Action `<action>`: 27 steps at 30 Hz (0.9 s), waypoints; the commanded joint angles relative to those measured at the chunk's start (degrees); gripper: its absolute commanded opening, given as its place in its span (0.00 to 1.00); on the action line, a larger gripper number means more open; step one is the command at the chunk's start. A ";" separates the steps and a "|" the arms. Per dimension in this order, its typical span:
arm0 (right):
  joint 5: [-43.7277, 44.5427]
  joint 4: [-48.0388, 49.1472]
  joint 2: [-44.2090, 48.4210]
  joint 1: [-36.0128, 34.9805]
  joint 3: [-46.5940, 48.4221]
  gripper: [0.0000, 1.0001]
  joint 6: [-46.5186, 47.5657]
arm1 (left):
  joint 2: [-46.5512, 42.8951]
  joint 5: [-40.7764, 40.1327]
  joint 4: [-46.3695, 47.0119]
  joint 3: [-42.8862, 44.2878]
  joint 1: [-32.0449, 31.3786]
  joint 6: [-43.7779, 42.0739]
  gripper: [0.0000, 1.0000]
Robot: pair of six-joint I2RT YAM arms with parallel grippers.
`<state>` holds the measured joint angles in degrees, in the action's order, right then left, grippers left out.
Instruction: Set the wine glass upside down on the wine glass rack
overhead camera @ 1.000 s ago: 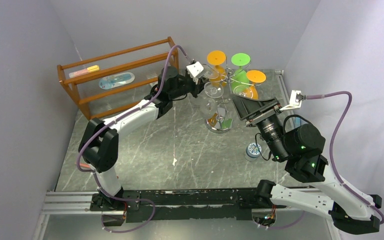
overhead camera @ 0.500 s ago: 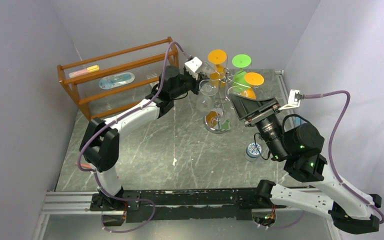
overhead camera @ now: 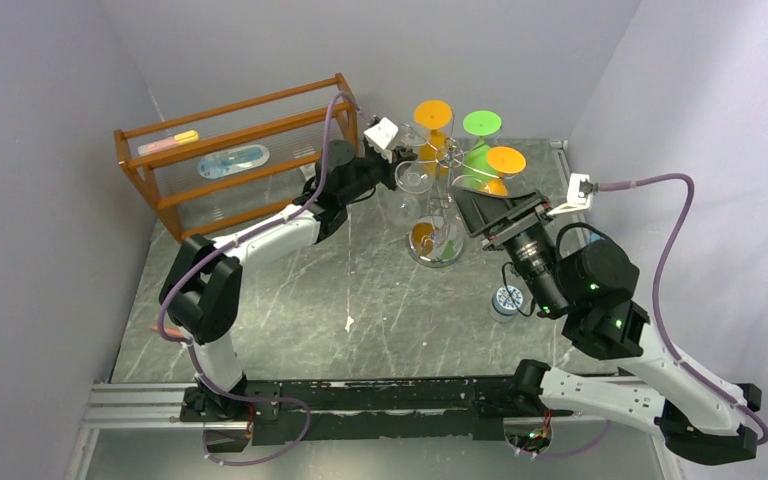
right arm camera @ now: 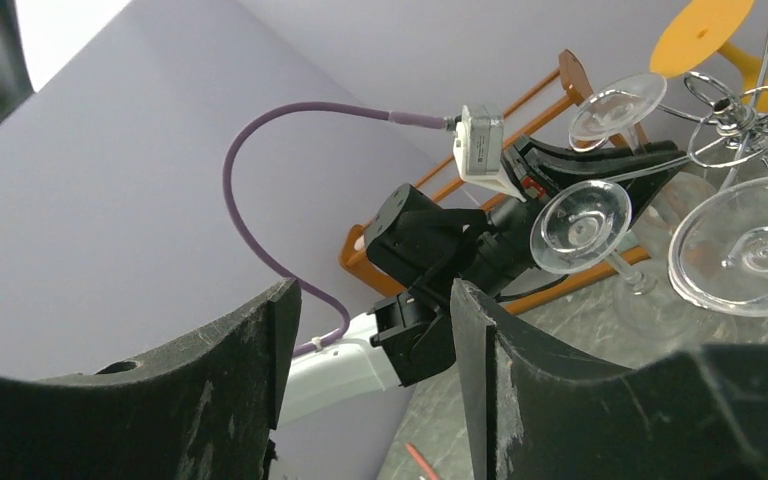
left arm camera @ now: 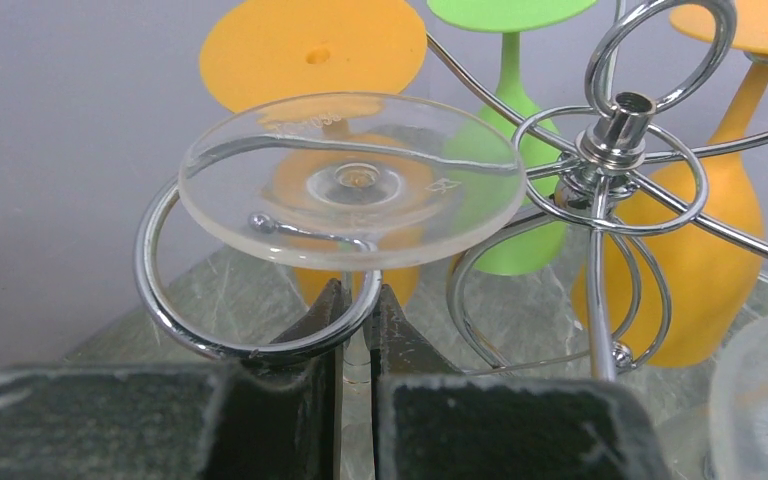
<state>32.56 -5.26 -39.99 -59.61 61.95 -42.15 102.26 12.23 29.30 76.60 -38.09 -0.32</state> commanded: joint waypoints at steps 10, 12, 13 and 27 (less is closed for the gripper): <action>0.60 -3.27 -4.31 -0.04 3.07 0.60 2.69 | 0.98 8.49 19.76 -3.73 2.84 2.38 0.11; 0.59 -3.36 -4.39 0.05 3.13 0.60 2.61 | 1.47 10.13 20.67 -3.49 3.34 2.02 0.12; 0.49 -3.29 -4.40 0.04 3.12 0.60 2.63 | 1.88 10.66 20.52 -3.21 3.43 1.65 0.13; -0.40 -2.27 -4.03 0.06 2.25 0.60 1.96 | 0.00 7.11 25.13 -6.72 4.47 2.04 0.05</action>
<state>31.97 -8.40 -44.71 -59.61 64.88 -40.21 104.27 20.51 46.44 71.75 -34.24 2.22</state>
